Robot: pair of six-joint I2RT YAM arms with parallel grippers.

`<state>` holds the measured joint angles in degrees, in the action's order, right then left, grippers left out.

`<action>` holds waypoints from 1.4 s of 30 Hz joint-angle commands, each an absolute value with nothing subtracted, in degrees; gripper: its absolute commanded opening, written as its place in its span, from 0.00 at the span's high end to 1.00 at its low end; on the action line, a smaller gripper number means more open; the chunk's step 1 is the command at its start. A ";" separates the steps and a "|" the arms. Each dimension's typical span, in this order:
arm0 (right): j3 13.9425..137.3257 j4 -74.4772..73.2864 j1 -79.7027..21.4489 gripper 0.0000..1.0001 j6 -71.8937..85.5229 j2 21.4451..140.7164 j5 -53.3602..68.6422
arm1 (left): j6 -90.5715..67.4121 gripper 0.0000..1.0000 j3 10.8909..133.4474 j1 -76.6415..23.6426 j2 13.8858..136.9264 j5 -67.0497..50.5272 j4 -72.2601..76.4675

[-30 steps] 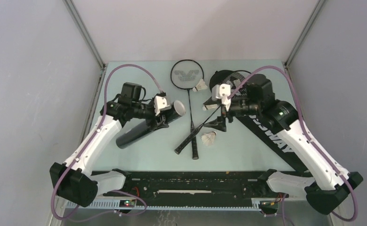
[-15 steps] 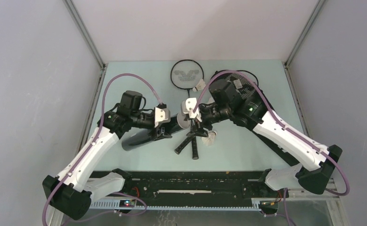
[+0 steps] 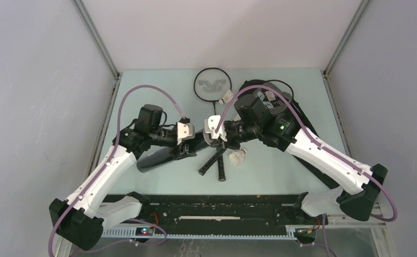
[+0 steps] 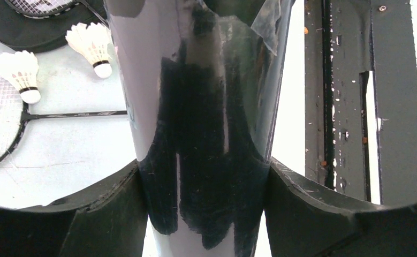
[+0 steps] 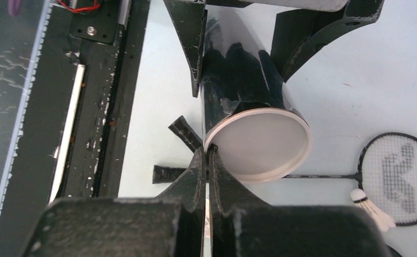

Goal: Pack up the badminton gear

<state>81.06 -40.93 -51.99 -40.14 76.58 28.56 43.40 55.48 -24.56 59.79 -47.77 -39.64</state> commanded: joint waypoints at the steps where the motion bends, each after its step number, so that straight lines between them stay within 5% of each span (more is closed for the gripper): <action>1: 80.78 -42.58 -46.89 1.00 -41.05 71.96 36.19 | 47.09 0.85 54.19 -25.05 57.52 -44.24 -36.74; 9: 78.14 -48.11 -37.12 1.00 -44.31 67.04 47.69 | 50.24 0.92 52.98 -24.97 58.16 -38.09 -36.92; 18: 69.90 -40.24 -33.69 0.99 -38.72 59.78 44.44 | 46.96 0.93 51.98 -24.26 57.55 -39.69 -35.31; 22: 70.50 -34.41 -36.87 0.62 -33.48 61.80 42.08 | 44.94 0.94 52.81 -24.26 58.24 -41.35 -34.70; 28: 75.40 -32.95 -44.23 0.40 -30.28 68.53 35.34 | 41.56 0.95 52.43 -24.43 59.17 -41.78 -32.40; 42: 81.39 -32.82 -51.91 0.49 -28.52 78.41 25.33 | 40.21 0.96 51.70 -24.96 58.56 -42.96 -31.04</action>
<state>78.70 -34.30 -50.70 -29.52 77.34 28.21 41.87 52.49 -24.62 59.37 -39.92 -33.52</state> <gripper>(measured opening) 0.539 0.710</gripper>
